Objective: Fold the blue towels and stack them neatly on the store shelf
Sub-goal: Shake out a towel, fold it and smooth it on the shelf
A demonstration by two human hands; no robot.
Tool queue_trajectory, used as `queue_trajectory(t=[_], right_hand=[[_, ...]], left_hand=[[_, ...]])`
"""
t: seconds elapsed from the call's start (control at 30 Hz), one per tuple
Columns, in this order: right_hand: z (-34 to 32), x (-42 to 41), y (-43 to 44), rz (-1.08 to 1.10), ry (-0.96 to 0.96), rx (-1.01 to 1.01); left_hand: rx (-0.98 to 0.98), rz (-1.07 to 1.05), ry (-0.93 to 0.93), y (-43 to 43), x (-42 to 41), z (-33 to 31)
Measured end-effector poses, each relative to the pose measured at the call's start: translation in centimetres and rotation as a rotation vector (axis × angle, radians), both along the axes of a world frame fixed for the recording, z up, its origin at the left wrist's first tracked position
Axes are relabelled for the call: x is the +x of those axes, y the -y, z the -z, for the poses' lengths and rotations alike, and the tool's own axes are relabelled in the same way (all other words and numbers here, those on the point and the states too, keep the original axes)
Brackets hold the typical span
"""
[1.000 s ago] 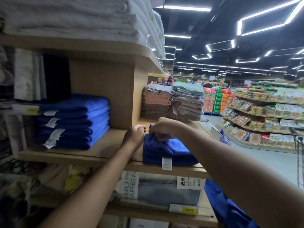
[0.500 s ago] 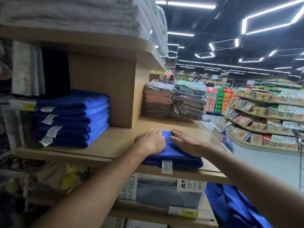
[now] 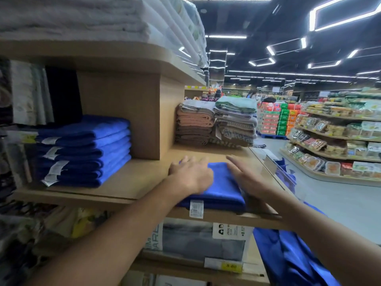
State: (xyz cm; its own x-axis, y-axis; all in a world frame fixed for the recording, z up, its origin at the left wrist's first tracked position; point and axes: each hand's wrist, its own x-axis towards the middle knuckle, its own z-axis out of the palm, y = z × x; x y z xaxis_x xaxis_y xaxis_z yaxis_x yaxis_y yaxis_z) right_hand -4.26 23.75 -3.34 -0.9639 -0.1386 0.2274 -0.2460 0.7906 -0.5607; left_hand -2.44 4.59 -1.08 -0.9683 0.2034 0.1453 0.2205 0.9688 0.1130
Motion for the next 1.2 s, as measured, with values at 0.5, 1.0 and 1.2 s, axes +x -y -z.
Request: queue_trajectory(t=[0.5, 1.0, 1.2], right_hand=[[1.3, 0.1, -3.5, 0.108, 0.079, 0.545], [1.5, -0.2, -4.2, 0.100, 0.069, 0.538], [1.3, 0.1, -4.2, 0.105, 0.033, 0.497]], left_hand=[[-0.054, 0.027, 0.231, -1.3, -10.5, 2.5], [-0.013, -0.009, 0.200, 1.3, -24.7, 2.6], [-0.020, 0.029, 0.026, 1.4, -22.4, 2.8]])
